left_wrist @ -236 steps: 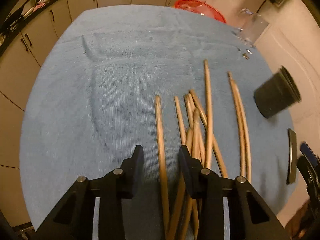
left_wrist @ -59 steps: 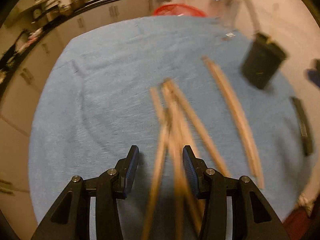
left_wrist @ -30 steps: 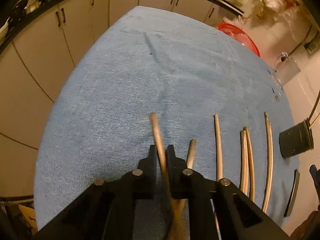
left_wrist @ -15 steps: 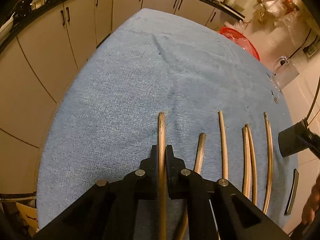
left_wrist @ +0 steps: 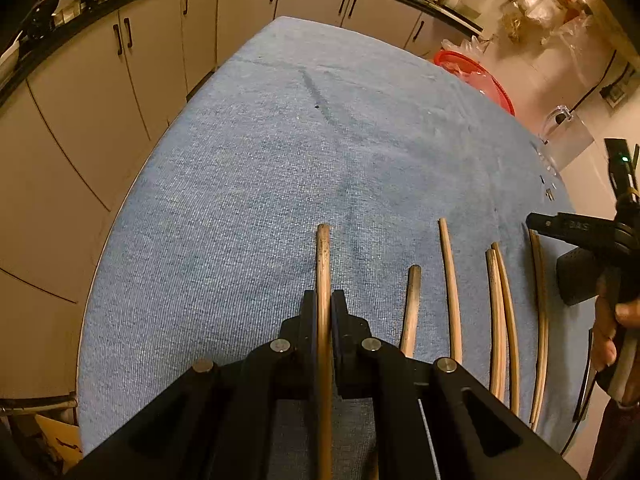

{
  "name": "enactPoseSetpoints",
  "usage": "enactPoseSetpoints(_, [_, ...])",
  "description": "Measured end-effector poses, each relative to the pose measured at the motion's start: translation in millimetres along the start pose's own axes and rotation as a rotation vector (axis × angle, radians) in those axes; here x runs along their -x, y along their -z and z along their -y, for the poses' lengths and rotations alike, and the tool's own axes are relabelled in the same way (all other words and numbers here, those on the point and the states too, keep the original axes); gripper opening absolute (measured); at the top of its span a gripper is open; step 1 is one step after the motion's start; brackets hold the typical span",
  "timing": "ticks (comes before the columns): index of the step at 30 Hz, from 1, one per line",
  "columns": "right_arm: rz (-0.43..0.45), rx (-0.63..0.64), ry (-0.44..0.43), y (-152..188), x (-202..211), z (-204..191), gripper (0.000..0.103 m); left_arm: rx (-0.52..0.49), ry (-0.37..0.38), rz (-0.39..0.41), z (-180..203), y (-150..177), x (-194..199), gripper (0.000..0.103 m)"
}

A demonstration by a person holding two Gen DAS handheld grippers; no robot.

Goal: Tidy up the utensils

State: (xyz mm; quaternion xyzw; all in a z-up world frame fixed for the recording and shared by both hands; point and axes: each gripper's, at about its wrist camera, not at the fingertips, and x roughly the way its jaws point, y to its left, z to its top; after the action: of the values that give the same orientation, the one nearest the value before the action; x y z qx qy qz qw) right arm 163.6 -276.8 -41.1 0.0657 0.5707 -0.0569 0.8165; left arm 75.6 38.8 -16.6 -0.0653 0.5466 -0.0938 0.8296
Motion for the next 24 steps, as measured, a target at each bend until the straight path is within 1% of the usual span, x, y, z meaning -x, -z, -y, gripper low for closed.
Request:
enactPoseSetpoints(2, [-0.012,0.003,0.020,-1.4,-5.9,0.7,0.025,-0.005,-0.004,-0.005,3.3,-2.7,-2.3,0.007])
enactPoseSetpoints(3, [-0.016,0.000,0.012,-2.2,-9.0,0.2,0.024,-0.007,-0.006,-0.008,3.9,-4.0,-3.1,0.007])
enactPoseSetpoints(5, [-0.016,0.015,-0.004,-2.4,-8.4,-3.8,0.015,-0.009,-0.008,-0.014,4.6,-7.2,-4.0,0.007])
enactPoseSetpoints(7, [-0.023,0.054,-0.041,0.4,-6.7,-13.4,0.011,-0.017,-0.017,-0.023,7.0,-11.9,-6.4,0.007])
enactPoseSetpoints(8, [-0.019,0.083,-0.044,3.0,-5.2,-20.3,0.009,-0.018,-0.020,-0.026,8.1,-14.0,-7.1,0.007])
enactPoseSetpoints(9, [-0.015,0.094,-0.046,4.6,-4.2,-23.5,0.009,-0.017,-0.023,-0.029,8.6,-17.2,-7.3,0.007])
enactPoseSetpoints(11, [-0.014,0.099,-0.087,7.9,-1.3,-27.8,0.008,-0.012,-0.026,-0.032,9.1,-17.9,-9.0,0.007])
enactPoseSetpoints(14, [-0.010,0.104,-0.122,12.6,3.1,-29.5,0.008,-0.016,-0.031,-0.033,12.0,-16.7,-8.8,0.007])
enactPoseSetpoints(17, [-0.016,0.102,-0.118,15.4,2.8,-29.5,0.008,-0.027,-0.042,-0.039,14.6,-17.5,-10.3,0.007])
enactPoseSetpoints(18, [-0.017,0.109,-0.116,16.2,3.7,-30.7,0.010,-0.025,-0.045,-0.042,15.2,-18.8,-11.1,0.007])
enactPoseSetpoints(24, [-0.015,0.136,-0.086,21.1,5.9,-34.1,0.010,-0.039,-0.055,-0.052,21.6,-26.3,-14.4,0.007])
